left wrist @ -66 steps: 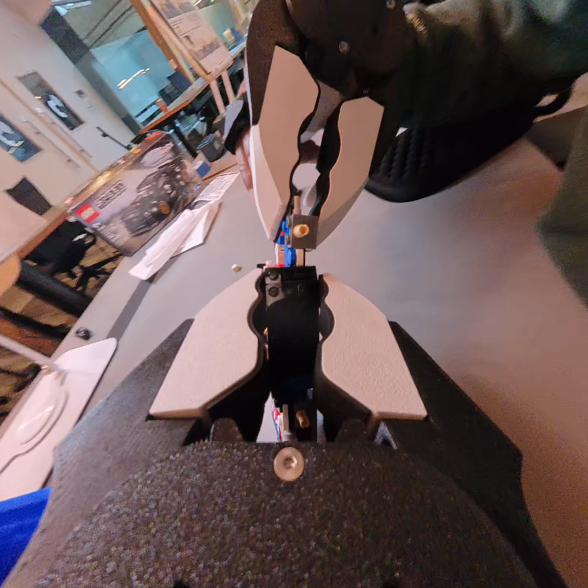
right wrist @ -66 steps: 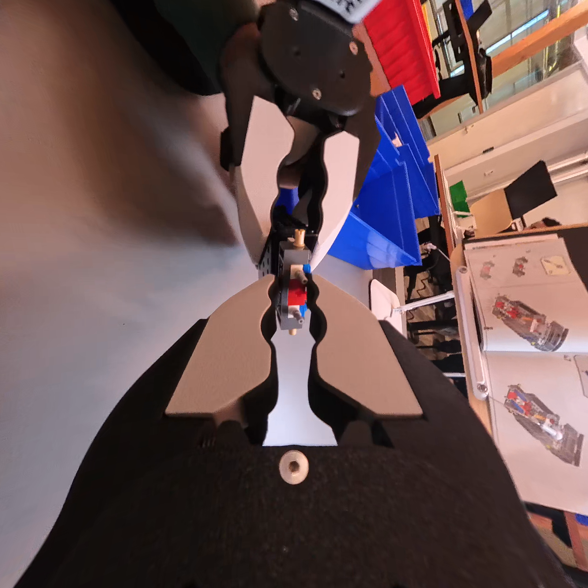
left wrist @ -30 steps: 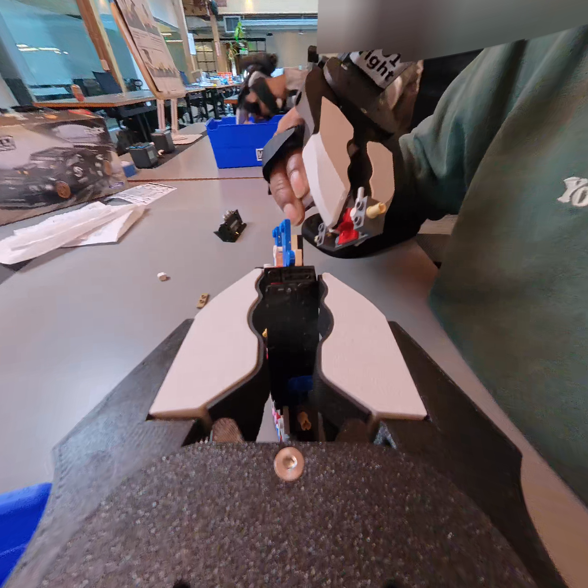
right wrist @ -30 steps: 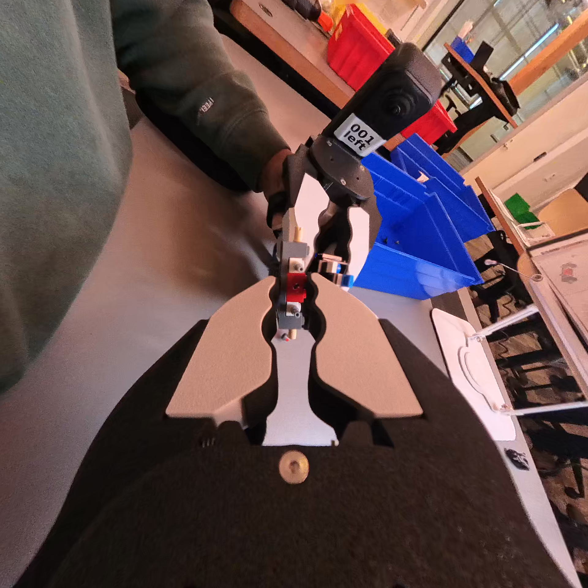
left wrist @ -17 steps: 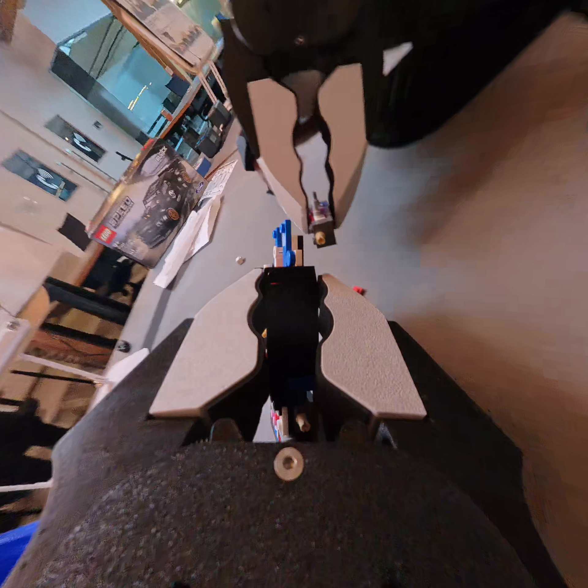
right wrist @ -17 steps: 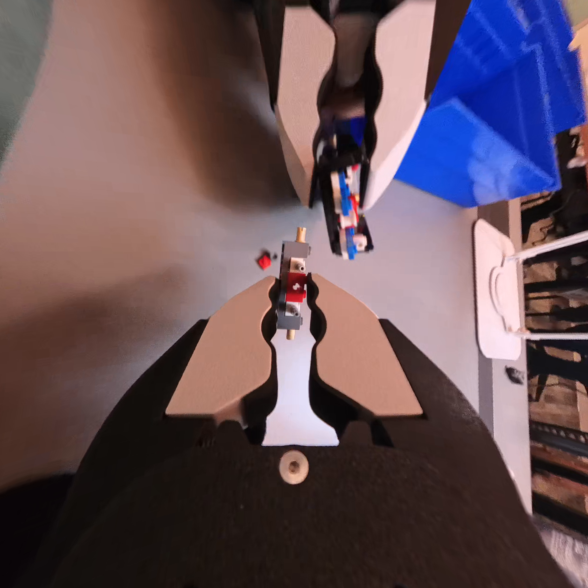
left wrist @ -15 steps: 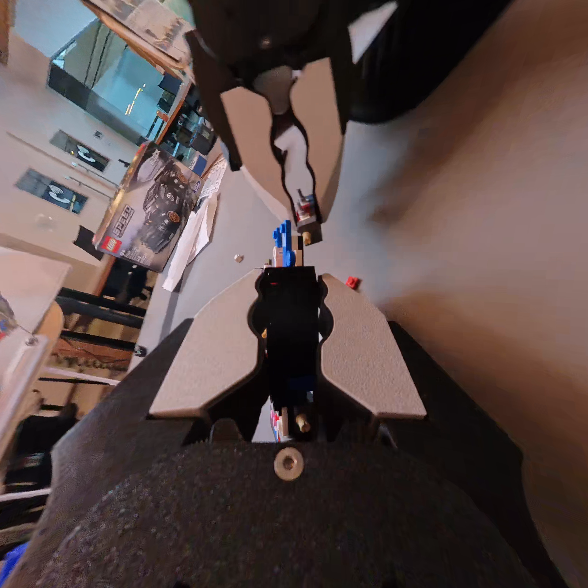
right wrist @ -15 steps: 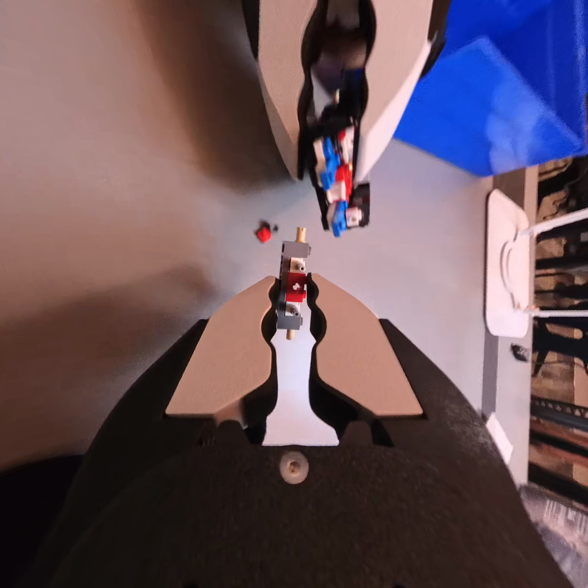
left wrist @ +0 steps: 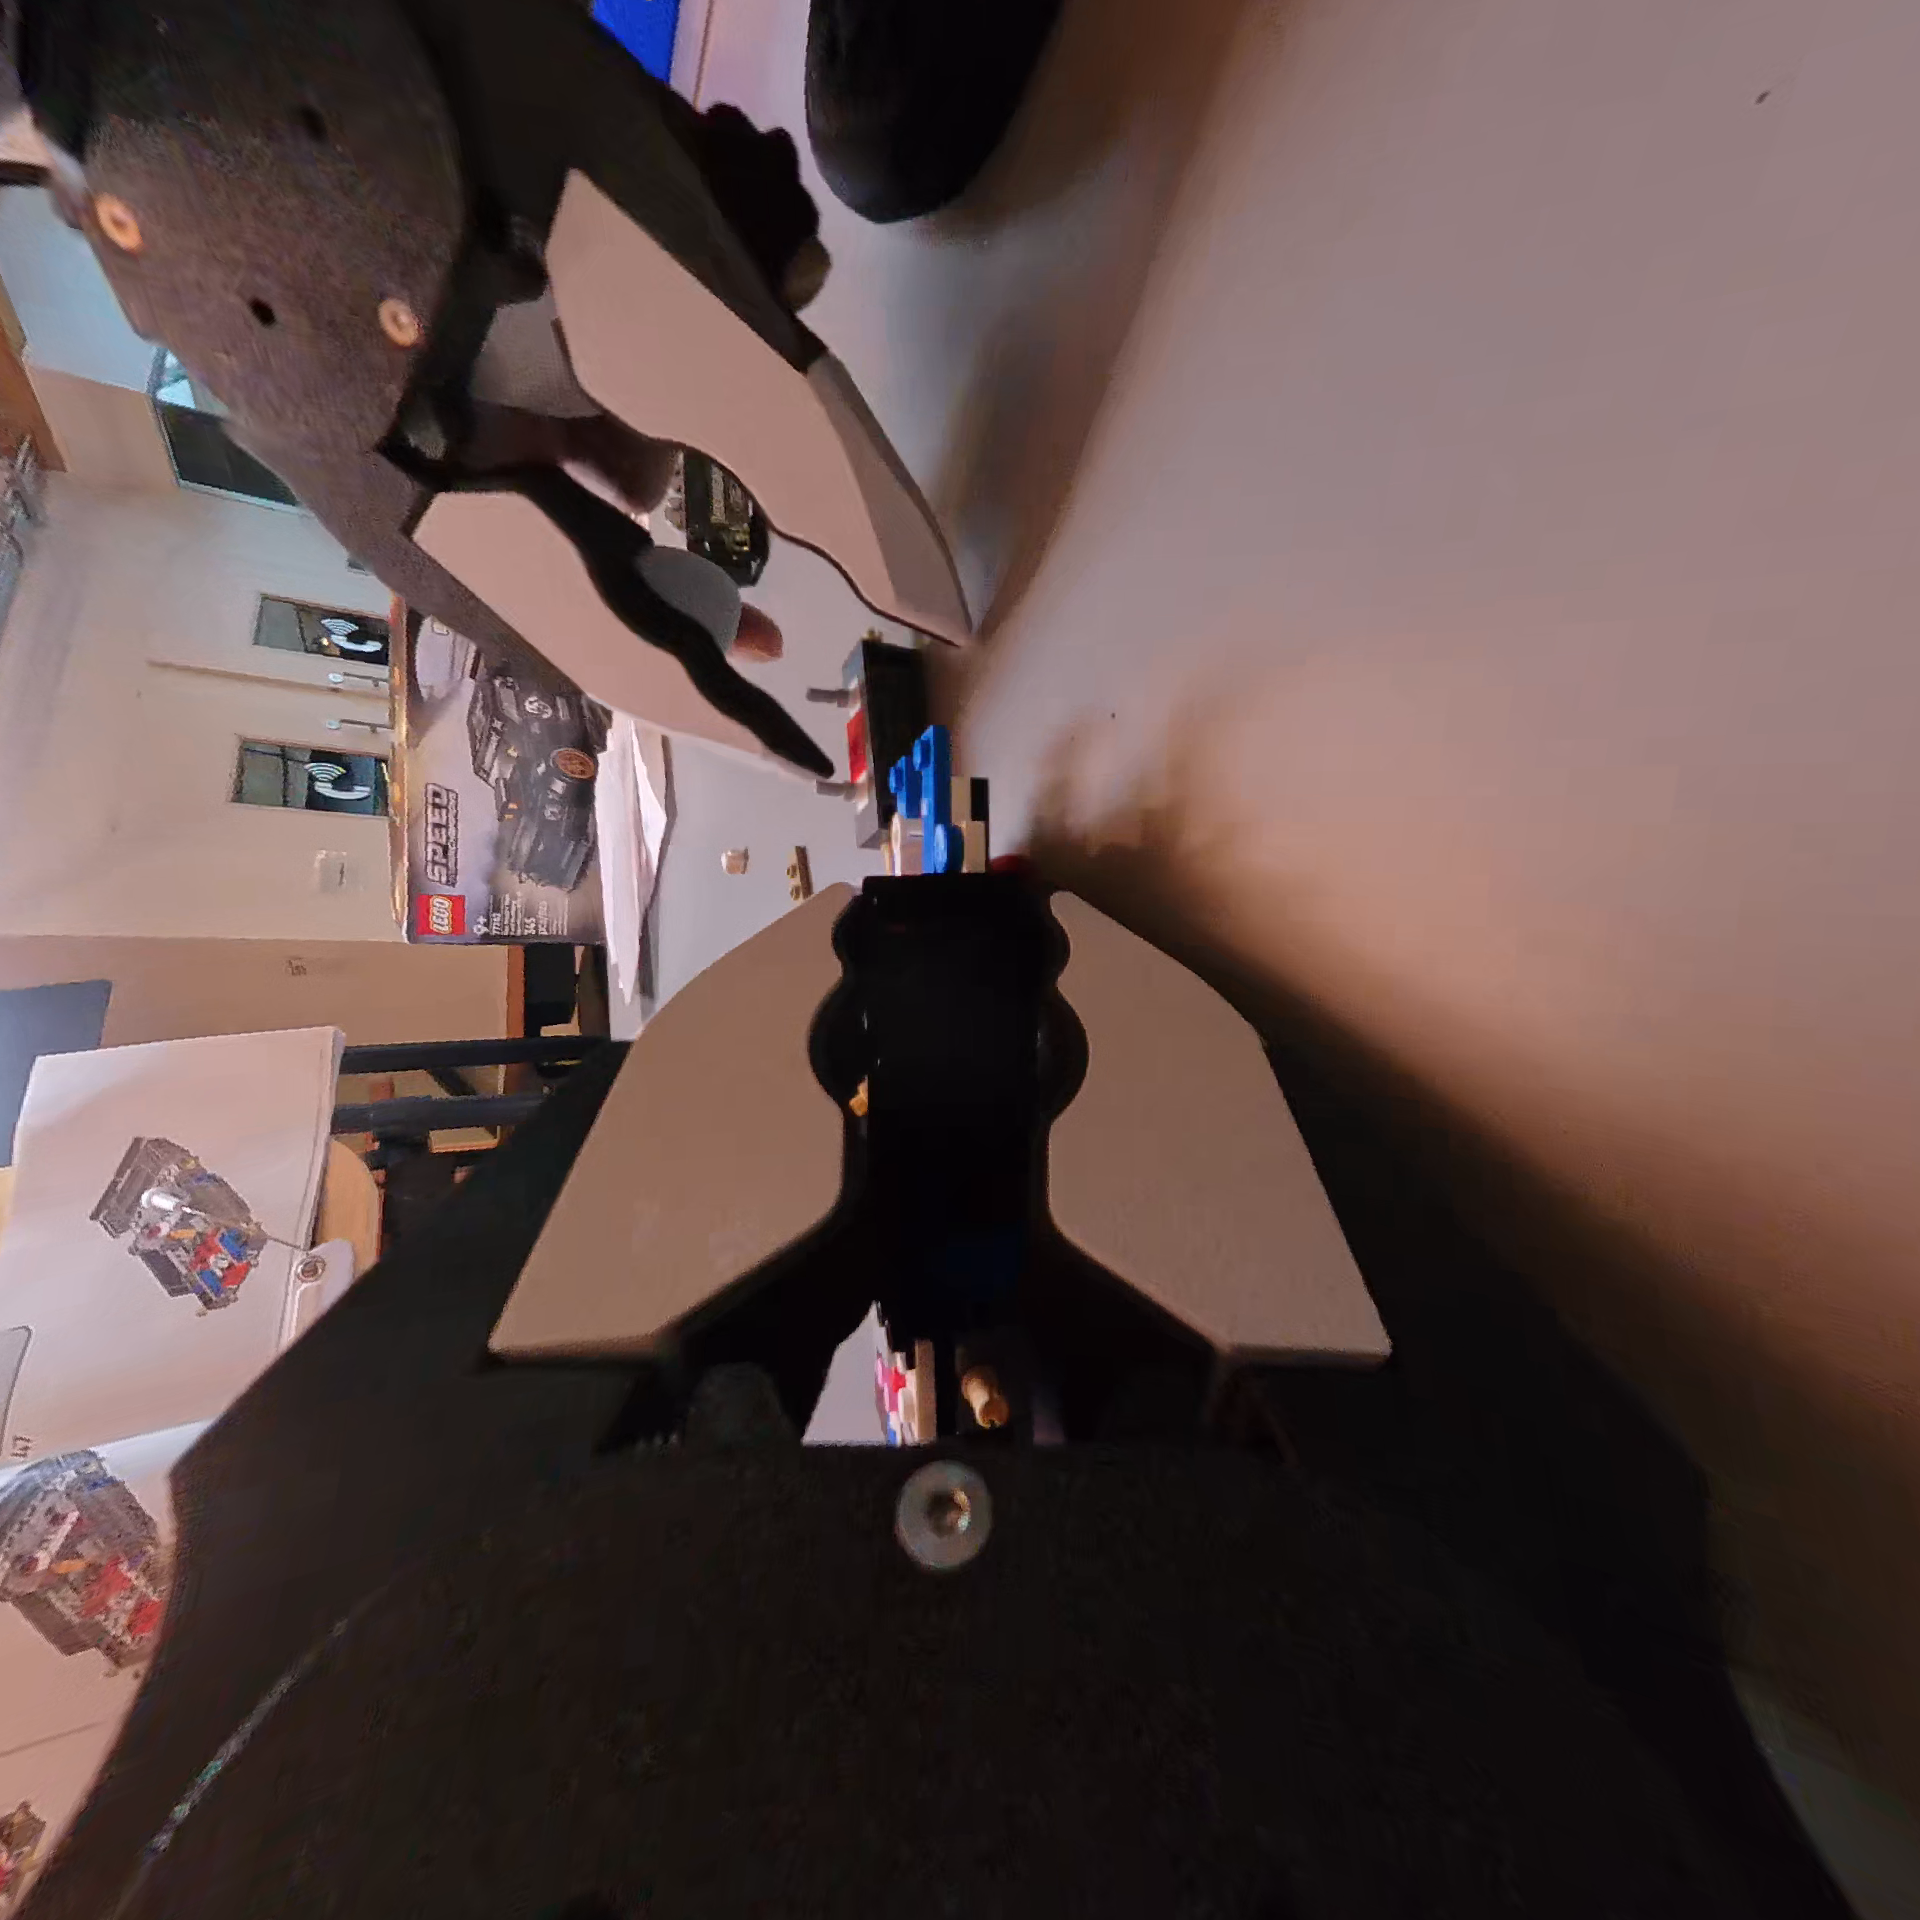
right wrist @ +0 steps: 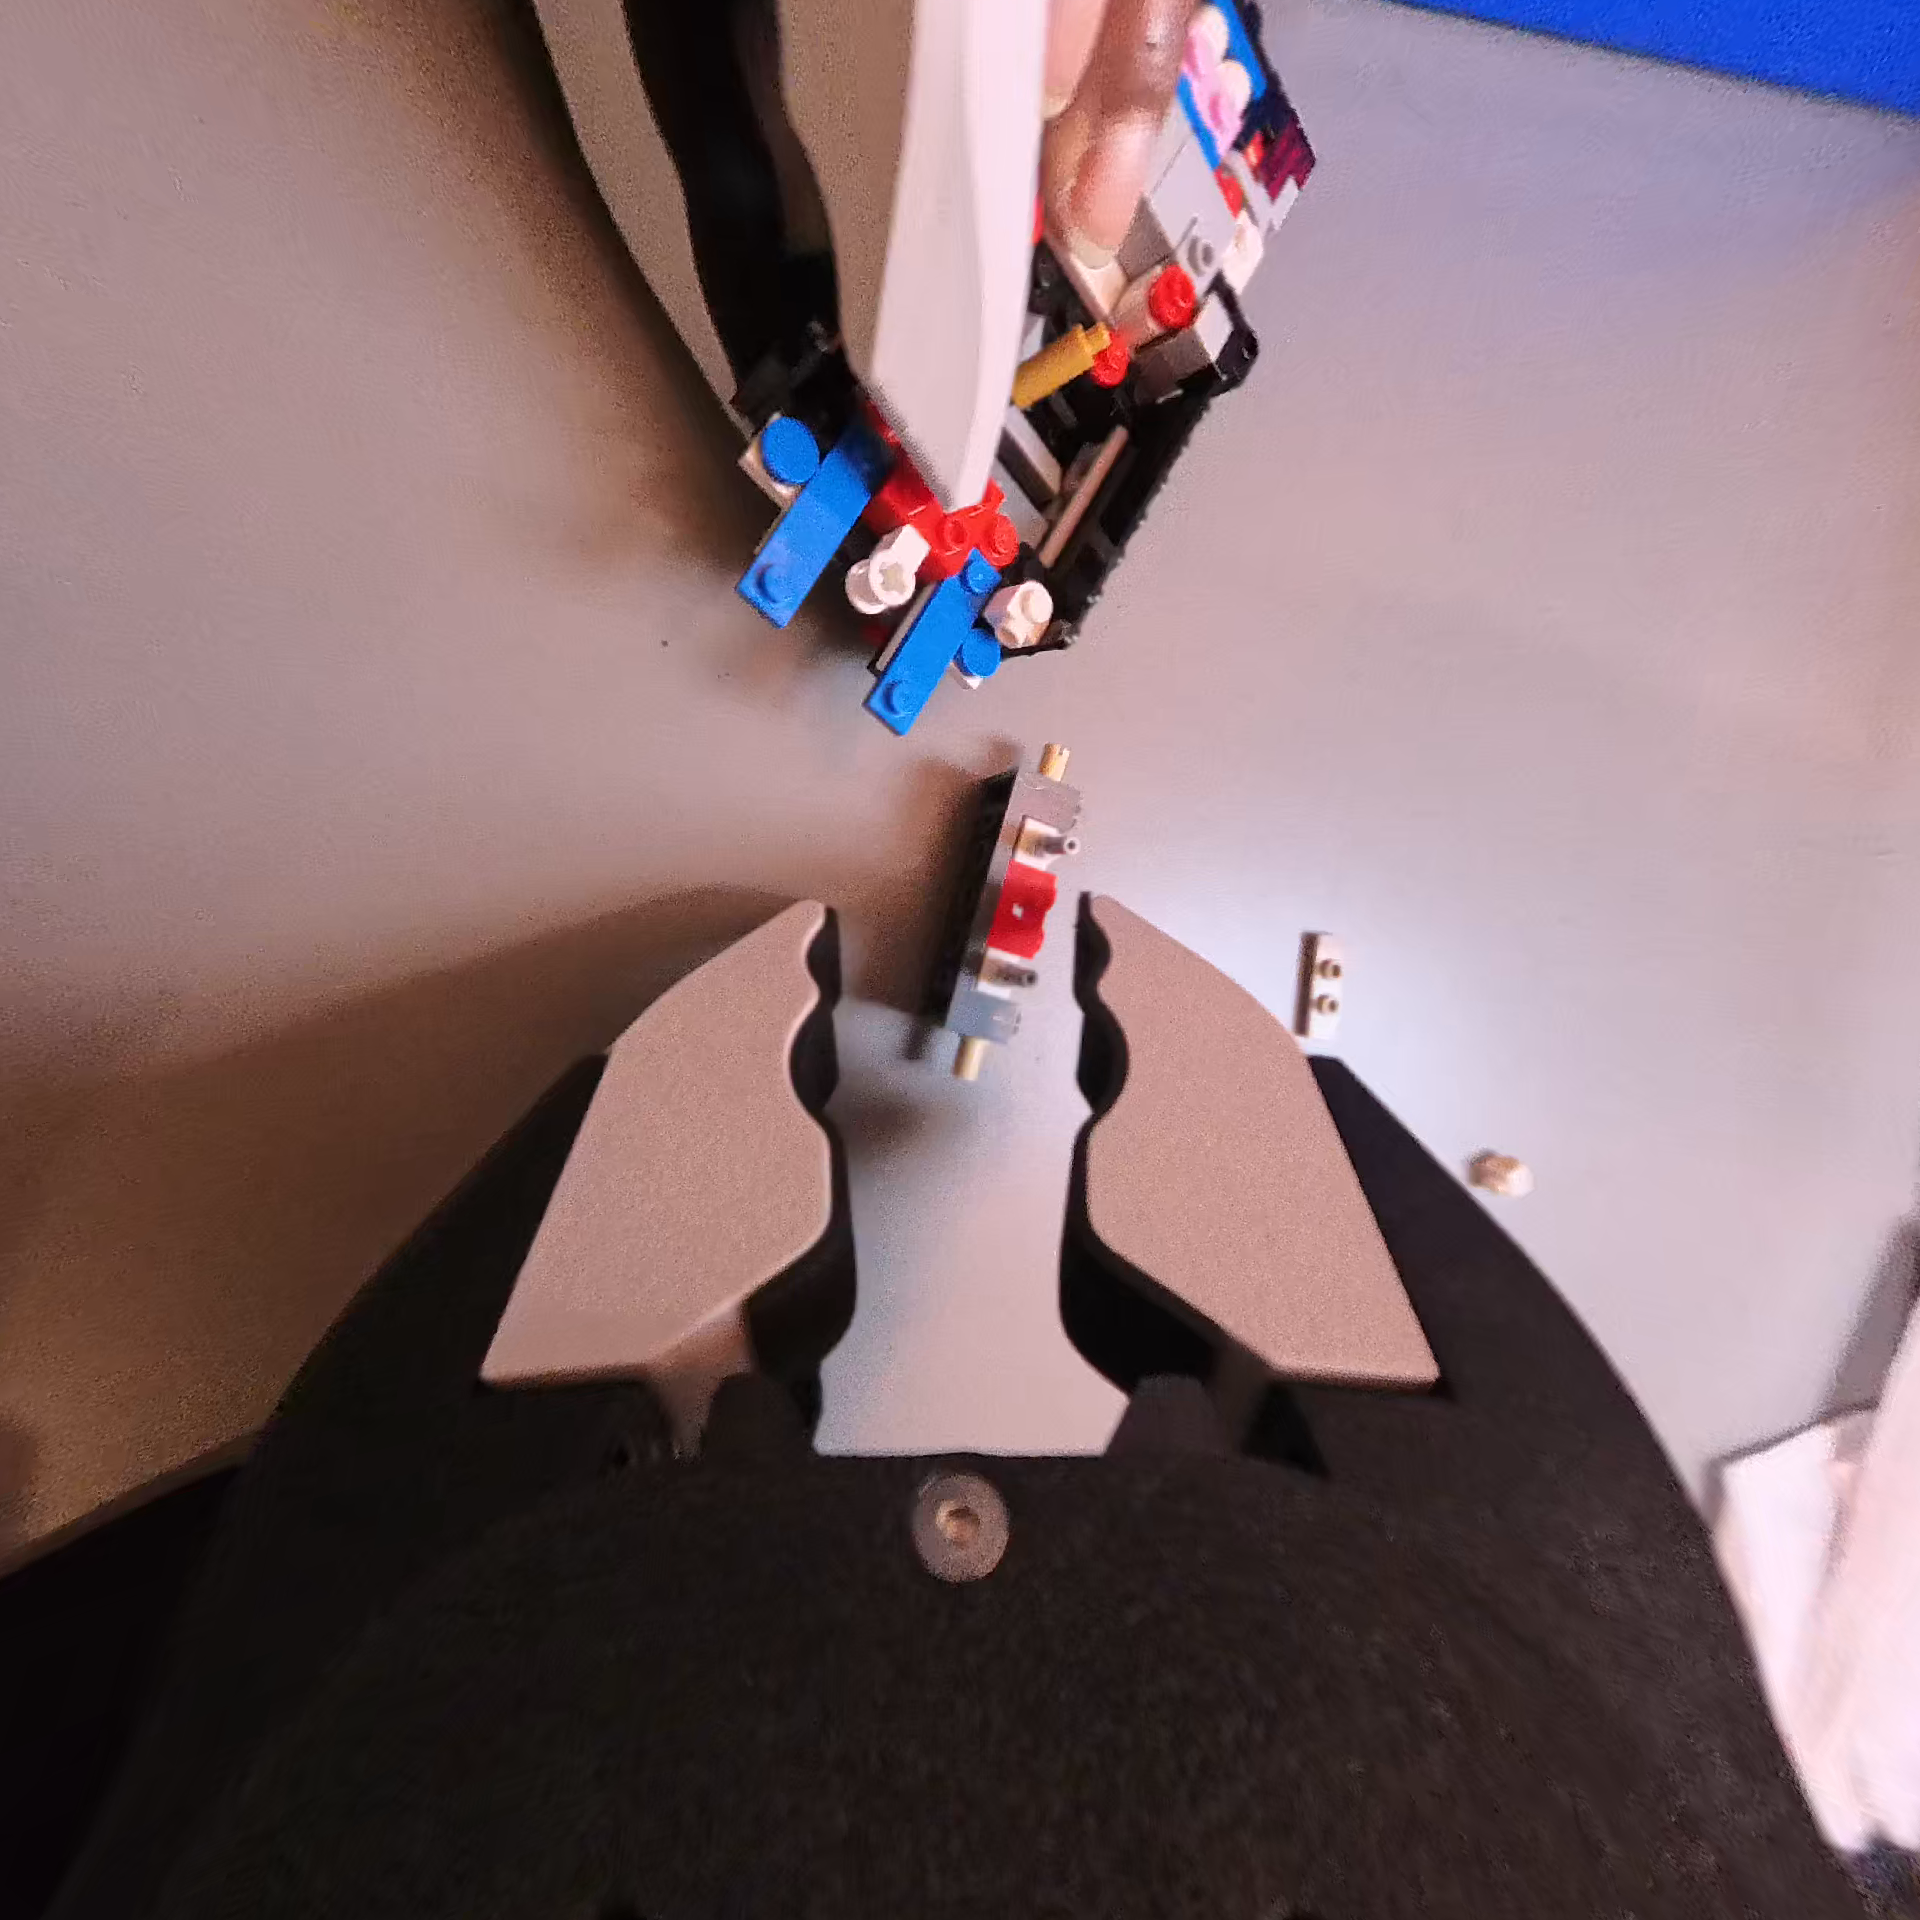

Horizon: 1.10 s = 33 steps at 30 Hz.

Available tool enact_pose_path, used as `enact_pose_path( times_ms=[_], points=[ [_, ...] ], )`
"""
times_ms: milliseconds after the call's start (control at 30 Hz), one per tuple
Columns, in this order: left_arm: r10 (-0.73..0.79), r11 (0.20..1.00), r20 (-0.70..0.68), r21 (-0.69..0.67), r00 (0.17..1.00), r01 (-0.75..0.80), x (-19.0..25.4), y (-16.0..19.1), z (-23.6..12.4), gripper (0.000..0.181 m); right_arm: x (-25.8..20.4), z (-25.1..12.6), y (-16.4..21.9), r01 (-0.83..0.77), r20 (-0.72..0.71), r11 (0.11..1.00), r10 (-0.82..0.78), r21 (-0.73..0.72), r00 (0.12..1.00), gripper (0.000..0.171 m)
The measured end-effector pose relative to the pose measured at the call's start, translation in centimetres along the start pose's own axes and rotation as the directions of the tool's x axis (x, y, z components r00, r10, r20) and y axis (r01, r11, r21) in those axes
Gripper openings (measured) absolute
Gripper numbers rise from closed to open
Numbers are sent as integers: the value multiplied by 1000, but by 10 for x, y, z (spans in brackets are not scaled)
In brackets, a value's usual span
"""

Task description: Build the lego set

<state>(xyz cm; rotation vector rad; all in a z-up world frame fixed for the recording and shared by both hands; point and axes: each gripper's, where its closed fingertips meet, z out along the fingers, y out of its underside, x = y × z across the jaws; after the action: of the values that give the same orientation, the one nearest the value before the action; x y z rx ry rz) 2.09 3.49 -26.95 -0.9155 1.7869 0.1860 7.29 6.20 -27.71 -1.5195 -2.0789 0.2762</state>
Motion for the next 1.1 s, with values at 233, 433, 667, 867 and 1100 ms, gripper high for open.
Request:
enact_pose_path(
  times_ms=[233, 433, 667, 867, 1100],
  points=[
    [28, 1000, 38, 10, 999, -28, -4, -2, -2, 31, 31, -16, -45, -349, 139, 896, 322, 274, 937, 39],
    [95, 996, 73, -7, 993, -94, -4, -4, -3, 31, 29, 25, -64, -541, 345, 838, 489, 70, 801, 33],
    [124, 991, 107, -57, 987, -118, -9, 4, -6, 31, 34, 39, -63, -543, 295, 839, 526, -28, 798, 7],
    [60, 996, 102, -70, 993, -53, -10, 9, -14, 30, 74, 38, -49, -667, 163, 744, 655, 28, 738, 3],
    [-45, 993, 79, -106, 996, 54, -11, 22, -22, 20, 125, 47, -21, -793, 15, 598, 797, 117, 604, 3]
  ],
)
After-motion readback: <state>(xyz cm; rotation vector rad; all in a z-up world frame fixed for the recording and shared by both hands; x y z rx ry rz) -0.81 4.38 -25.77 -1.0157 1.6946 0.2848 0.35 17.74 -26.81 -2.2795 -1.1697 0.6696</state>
